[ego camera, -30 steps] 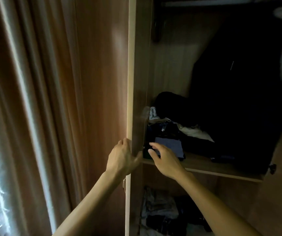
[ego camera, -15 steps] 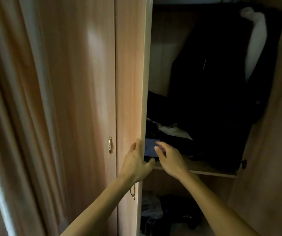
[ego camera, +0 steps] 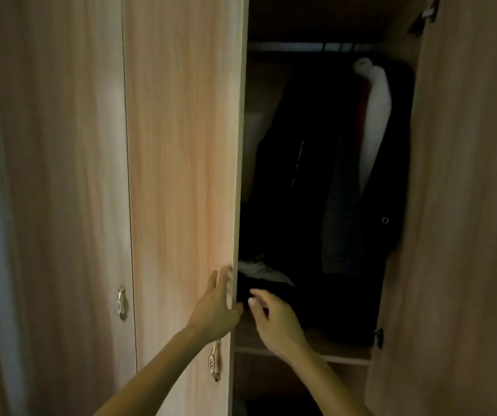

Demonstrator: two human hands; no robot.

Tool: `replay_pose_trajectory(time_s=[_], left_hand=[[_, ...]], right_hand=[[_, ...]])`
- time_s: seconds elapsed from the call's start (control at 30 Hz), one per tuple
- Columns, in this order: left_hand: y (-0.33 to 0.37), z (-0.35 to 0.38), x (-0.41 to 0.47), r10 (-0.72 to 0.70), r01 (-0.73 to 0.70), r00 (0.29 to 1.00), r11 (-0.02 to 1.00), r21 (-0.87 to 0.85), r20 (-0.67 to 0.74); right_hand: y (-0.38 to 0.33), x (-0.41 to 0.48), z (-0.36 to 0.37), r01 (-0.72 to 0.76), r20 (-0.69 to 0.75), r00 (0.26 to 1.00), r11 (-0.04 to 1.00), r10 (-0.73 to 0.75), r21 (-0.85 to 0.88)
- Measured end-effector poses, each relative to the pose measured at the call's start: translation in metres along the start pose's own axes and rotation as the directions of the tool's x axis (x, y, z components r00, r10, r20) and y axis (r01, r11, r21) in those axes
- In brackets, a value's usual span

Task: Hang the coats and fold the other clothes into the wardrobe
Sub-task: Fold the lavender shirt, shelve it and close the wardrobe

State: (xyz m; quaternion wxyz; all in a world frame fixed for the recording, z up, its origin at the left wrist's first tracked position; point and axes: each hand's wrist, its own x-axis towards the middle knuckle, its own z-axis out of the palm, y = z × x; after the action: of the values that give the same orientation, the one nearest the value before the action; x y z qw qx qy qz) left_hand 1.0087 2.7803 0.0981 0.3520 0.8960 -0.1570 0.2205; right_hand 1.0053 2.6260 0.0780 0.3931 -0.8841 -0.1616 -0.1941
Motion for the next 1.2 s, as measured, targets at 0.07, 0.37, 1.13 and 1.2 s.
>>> replay_pose_trajectory(time_s=[0.07, 0.37, 1.13, 1.2], left_hand=[[0.003, 0.005, 0.012, 0.028, -0.029, 0.999, 0.999, 0.044, 0.015], [-0.026, 0.031, 0.046, 0.022, -0.024, 0.989, 1.000, 0.008, 0.146], [-0.074, 0.092, 0.176, 0.068, -0.078, 0.970, 0.996, 0.036, 0.232], [-0.078, 0.093, 0.175, 0.095, -0.106, 0.970, 0.994, 0.037, 0.223]], right_hand=[[0.010, 0.008, -0.006, 0.005, 0.004, 1.000, 1.000, -0.005, 0.007], [0.030, 0.059, -0.008, 0.045, -0.032, 0.999, 0.999, -0.044, 0.005], [0.076, 0.147, 0.006, -0.151, -0.087, 0.986, 0.983, 0.143, -0.101], [0.075, 0.148, 0.008, -0.161, -0.101, 0.984, 0.981, 0.150, -0.111]])
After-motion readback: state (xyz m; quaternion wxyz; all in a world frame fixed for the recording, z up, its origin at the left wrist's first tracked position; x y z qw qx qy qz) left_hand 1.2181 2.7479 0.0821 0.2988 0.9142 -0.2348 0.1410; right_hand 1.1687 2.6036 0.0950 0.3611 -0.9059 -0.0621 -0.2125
